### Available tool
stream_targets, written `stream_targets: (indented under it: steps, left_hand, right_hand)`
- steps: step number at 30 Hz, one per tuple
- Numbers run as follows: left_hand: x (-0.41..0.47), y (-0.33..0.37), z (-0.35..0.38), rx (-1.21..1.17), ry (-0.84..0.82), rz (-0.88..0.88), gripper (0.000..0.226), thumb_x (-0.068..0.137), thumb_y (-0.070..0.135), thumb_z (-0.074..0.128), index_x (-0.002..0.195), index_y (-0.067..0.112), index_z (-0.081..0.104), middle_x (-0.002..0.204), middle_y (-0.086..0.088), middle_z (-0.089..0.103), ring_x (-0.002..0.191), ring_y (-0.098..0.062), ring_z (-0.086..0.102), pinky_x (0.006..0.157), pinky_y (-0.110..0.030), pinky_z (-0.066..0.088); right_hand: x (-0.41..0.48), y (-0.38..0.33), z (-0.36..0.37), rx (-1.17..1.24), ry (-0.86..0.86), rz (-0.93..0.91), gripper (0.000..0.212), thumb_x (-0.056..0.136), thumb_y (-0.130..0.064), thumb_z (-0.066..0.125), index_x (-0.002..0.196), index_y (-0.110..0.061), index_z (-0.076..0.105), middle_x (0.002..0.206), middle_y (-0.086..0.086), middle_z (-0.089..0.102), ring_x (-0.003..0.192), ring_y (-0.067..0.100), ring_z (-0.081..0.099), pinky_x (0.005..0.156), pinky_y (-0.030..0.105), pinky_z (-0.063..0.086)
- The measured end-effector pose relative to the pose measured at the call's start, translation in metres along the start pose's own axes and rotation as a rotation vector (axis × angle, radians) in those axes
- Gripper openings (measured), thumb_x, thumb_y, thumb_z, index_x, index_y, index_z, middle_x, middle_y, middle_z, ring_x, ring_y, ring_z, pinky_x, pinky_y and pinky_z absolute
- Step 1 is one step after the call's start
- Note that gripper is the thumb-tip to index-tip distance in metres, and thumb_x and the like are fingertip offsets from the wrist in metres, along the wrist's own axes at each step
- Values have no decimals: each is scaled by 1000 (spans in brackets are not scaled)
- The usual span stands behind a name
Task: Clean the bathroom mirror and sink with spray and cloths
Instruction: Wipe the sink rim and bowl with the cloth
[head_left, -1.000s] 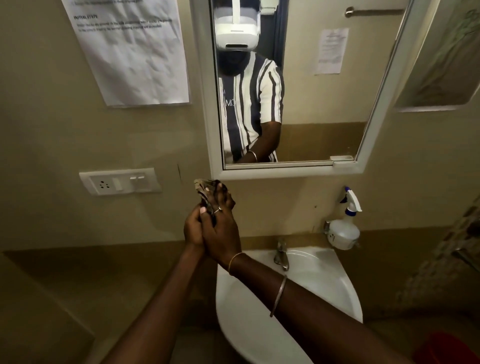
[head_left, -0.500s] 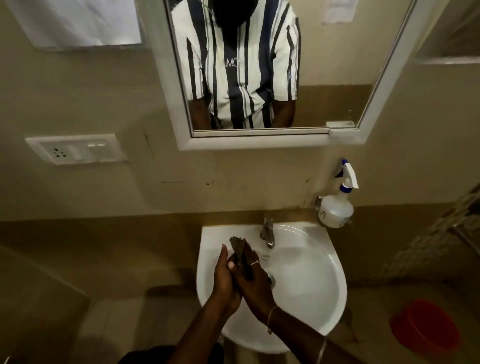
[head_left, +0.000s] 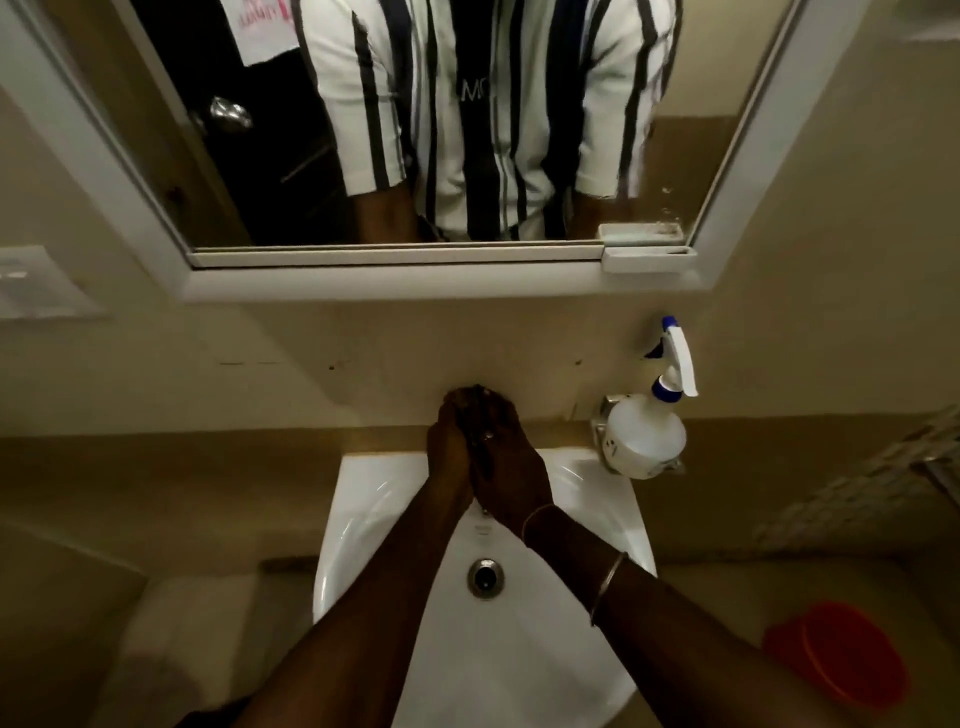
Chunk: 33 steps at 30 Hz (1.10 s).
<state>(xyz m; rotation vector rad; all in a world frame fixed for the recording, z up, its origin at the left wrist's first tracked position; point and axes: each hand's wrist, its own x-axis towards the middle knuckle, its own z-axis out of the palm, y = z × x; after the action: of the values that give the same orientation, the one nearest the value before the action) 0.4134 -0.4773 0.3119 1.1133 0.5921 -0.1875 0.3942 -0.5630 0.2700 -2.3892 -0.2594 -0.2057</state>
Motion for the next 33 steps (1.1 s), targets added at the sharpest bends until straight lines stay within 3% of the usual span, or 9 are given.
stream_targets:
  steps: [5, 8, 11, 14, 18, 20, 23, 28, 33]
  left_hand:
    - [10, -24, -17, 222, 220, 44, 42, 105, 47, 44, 88, 20, 73, 92, -5, 76, 95, -28, 71, 96, -45, 56]
    - [4, -31, -24, 221, 261, 35, 37, 106, 40, 48, 88, 19, 72, 92, -6, 75, 94, -28, 71, 92, -44, 57]
    - [-3, -44, -31, 76, 150, -38, 30, 107, 35, 49, 107, 18, 74, 108, -8, 77, 104, -25, 71, 87, -35, 54]
    - [-7, -60, -41, 69, 20, -77, 35, 108, 38, 45, 127, 20, 68, 130, -7, 70, 121, -23, 66, 110, -40, 46]
    - [-28, -67, -49, 159, 93, -86, 27, 109, 35, 44, 115, 23, 67, 113, -3, 71, 111, -22, 65, 103, -39, 49]
    - [-37, -73, -55, 172, 108, -58, 23, 109, 33, 45, 109, 29, 68, 107, 4, 73, 105, -15, 68, 89, -28, 53]
    - [-45, -79, -64, 299, 99, -25, 21, 109, 32, 45, 109, 35, 66, 105, 11, 71, 101, -8, 67, 77, -16, 51]
    - [-41, -88, -74, 368, 106, -111, 20, 107, 30, 53, 108, 20, 70, 108, -5, 73, 99, -21, 68, 83, -28, 55]
    - [-24, -88, -81, 397, 43, -98, 24, 107, 31, 53, 107, 18, 73, 106, -7, 76, 98, -23, 72, 76, -26, 55]
  right_hand:
    - [-9, 20, 26, -159, -119, -129, 69, 100, -38, 46, 163, -24, 22, 167, 3, 27, 153, 34, 20, 121, 53, 30]
    - [-10, 18, 27, -197, -154, -158, 73, 94, -40, 48, 160, -17, 29, 164, 6, 30, 153, 35, 16, 122, 53, 25]
    - [-18, 14, 29, -40, -156, -22, 69, 97, -39, 47, 160, -20, 26, 167, 4, 22, 157, 27, 13, 121, 44, 34]
    - [-33, 12, 28, 59, -158, 21, 70, 99, -26, 57, 161, -22, 26, 170, 4, 12, 155, 25, 24, 116, 38, 43]
    - [-59, 4, 26, 30, -136, -108, 74, 82, -14, 81, 147, -5, 48, 159, 11, 31, 142, 37, 46, 94, 40, 60]
    - [-71, 8, 33, -25, -170, -160, 77, 81, -19, 82, 149, -5, 47, 161, 12, 28, 151, 34, 32, 97, 38, 59]
    - [-87, 21, 42, 33, -216, -113, 83, 94, -25, 65, 163, -21, 20, 172, -1, -3, 159, 19, -3, 118, 35, 41]
    - [-111, 34, 53, 117, -173, -11, 94, 97, -34, 64, 162, -41, -4, 167, -15, -23, 156, 16, 12, 111, 27, 47]
    - [-103, 37, 64, 128, -173, 55, 89, 98, -35, 62, 162, -43, 1, 171, -6, -11, 148, 23, 38, 104, 22, 49]
